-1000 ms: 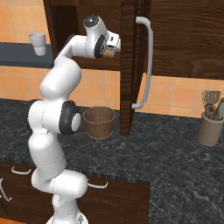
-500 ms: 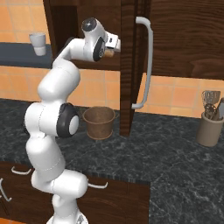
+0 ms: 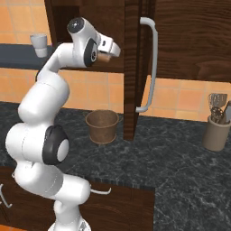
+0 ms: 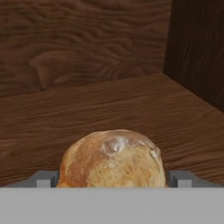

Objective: Open the cabinet, pick up the bread from the cabinet and place it in the basket. Then move the basket to the dining counter.

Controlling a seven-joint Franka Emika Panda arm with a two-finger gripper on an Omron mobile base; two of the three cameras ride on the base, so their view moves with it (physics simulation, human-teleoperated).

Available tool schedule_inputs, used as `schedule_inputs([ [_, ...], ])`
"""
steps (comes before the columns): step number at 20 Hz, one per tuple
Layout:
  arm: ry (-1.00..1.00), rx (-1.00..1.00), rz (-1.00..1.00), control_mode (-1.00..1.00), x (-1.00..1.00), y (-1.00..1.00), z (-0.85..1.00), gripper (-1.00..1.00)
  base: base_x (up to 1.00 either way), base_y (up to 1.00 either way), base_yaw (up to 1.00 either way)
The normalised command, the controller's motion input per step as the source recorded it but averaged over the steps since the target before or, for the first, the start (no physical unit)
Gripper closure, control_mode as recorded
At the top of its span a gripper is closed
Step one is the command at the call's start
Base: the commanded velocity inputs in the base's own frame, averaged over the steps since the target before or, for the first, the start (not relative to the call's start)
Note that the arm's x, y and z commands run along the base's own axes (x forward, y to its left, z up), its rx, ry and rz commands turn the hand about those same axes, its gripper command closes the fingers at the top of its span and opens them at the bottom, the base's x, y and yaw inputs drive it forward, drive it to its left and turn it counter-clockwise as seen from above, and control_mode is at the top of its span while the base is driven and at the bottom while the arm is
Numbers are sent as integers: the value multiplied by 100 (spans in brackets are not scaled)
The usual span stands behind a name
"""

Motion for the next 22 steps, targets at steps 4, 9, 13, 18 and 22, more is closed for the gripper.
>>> schedule_inputs([
  [4,-1,0,-11,-100,-100,31,18,100,0,0,0],
  [9,0,4,-8,-100,-100,20,11,100,0,0,0],
  [13,5,8,-1,-100,-100,10,-6,100,0,0,0],
  [18,7,6,1,-100,-98,3,-42,100,0,0,0],
  [22,25,0,9,-100,-49,15,-59,100,0,0,0],
])
